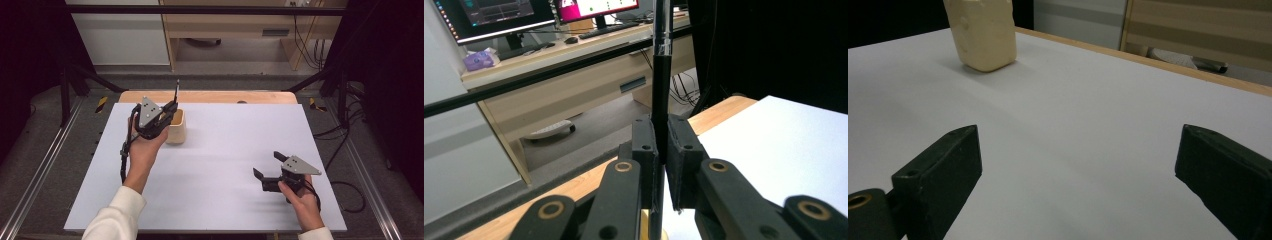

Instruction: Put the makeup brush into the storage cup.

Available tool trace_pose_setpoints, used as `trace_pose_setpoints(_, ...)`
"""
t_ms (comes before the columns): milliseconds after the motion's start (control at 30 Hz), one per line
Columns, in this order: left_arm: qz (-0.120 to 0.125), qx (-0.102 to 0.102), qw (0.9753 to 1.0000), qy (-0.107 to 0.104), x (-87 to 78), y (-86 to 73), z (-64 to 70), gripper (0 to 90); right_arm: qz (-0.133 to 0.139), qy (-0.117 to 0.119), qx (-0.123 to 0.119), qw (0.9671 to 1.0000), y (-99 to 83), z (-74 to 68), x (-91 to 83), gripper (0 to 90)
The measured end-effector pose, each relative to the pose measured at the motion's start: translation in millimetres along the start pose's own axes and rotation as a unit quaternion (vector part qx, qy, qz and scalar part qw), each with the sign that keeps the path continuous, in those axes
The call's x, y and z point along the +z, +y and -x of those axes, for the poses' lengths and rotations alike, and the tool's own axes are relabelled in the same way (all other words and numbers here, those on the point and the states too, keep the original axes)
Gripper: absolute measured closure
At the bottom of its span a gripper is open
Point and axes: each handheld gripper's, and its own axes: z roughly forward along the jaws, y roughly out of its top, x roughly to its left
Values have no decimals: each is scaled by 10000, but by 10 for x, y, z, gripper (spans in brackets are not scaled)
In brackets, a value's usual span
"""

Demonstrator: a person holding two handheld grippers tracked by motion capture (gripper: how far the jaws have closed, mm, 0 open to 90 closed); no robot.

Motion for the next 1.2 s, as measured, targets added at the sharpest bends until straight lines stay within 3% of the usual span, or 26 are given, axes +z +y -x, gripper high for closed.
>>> trace_pose_setpoints(167,64,-147,9998,70,11,-20,-54,833,27,7,-7,10000,-2,-4,-4,50)
trace_pose_setpoints(500,7,-184,9997,144,83,-59,-76,833,122,55,-30,9999,-12,-7,-14,49)
trace_pose_setpoints(767,-21,-203,9996,185,205,-112,-91,833,312,232,201,9990,-12,10,-35,63)
trace_pose_setpoints(900,-30,-199,9996,185,268,-132,-104,833,378,211,237,9988,-9,8,-48,49)
trace_pose_setpoints(1200,150,-387,9987,281,322,-165,-184,833,416,191,159,9988,-10,4,-54,48)
